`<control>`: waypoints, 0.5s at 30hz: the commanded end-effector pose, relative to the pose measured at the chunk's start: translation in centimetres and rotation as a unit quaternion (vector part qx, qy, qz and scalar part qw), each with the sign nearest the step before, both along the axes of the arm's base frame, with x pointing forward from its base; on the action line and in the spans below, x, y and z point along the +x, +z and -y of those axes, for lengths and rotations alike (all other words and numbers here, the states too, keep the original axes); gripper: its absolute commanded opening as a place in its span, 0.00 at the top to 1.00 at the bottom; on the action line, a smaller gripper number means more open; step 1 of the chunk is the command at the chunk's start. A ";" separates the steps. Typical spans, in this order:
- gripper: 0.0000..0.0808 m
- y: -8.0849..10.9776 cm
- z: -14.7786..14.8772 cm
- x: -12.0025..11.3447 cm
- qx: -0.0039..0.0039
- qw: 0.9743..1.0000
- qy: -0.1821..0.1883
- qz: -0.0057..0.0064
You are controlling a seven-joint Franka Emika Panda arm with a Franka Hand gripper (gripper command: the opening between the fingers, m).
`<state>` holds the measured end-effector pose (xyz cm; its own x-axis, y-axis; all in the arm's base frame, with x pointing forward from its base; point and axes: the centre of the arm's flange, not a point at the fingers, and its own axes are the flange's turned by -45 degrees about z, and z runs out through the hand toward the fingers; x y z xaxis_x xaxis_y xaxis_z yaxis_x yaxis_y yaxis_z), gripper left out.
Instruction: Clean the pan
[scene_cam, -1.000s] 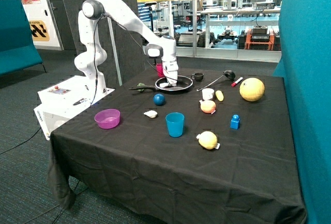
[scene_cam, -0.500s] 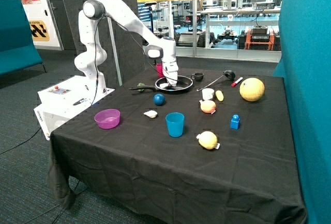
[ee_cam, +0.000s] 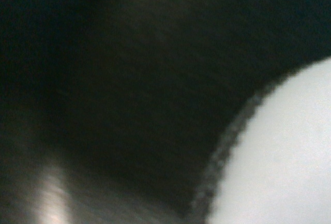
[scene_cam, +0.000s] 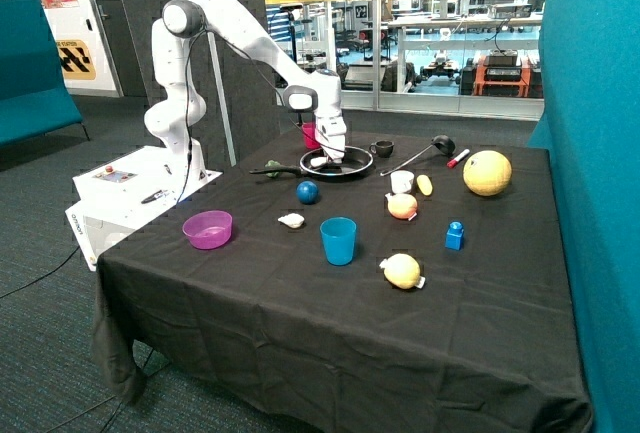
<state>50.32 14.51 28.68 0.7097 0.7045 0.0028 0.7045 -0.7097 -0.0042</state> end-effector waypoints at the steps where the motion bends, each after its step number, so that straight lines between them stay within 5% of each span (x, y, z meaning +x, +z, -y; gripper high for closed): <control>1: 1.00 0.2 -3.0 -0.3 -0.002 1.000 0.016 0.001; 15: 1.00 -0.1 -4.2 2.0 -0.002 1.000 0.000 0.000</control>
